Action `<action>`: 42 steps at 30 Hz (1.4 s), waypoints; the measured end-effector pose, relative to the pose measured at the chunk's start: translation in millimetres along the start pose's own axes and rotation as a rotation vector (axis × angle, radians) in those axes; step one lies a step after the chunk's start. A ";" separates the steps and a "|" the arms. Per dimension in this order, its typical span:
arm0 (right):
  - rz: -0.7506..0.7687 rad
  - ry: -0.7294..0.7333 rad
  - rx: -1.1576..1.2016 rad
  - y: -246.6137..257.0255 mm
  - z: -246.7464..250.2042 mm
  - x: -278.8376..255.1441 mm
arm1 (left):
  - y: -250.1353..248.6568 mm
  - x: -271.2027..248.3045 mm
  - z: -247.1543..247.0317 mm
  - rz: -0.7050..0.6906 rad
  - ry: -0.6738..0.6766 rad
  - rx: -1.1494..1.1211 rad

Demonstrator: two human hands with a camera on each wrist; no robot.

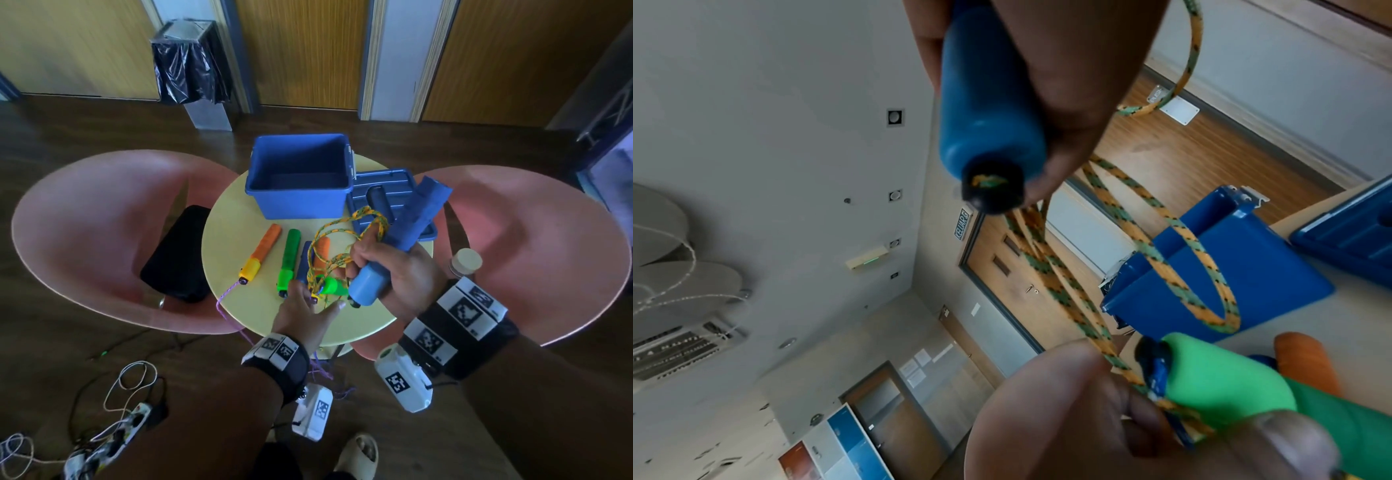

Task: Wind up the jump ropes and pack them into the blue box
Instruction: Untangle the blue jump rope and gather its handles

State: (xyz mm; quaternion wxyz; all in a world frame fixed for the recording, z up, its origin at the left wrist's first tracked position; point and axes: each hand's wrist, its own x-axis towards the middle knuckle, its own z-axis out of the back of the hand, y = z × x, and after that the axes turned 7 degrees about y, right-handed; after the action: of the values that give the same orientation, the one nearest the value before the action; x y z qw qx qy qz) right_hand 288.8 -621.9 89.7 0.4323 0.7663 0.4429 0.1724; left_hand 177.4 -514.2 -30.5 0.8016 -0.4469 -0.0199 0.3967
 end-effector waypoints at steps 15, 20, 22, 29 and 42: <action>0.099 0.041 -0.105 40.6 2.2 -28.5 | -14.7 20.3 5.2 -0.215 0.072 -0.058; 0.120 -0.211 -0.072 46.8 38.3 -30.5 | -20.0 28.6 12.9 -0.061 0.144 -0.368; 0.074 -0.291 -0.059 50.6 55.3 -32.2 | -16.3 32.4 19.4 -0.046 0.196 -0.530; 0.067 -0.363 -0.070 54.6 81.8 -34.8 | -7.9 50.9 40.9 0.187 -0.061 -1.039; -0.165 0.134 0.049 77.3 67.5 -64.7 | -2.5 42.7 -6.4 -0.016 0.296 -0.238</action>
State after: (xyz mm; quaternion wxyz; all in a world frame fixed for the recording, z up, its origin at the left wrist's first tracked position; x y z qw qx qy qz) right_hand 337.9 -727.9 122.1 0.3955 0.7243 0.5366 0.1761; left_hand 210.6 -491.4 -46.3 0.7403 -0.5920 0.0479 0.3149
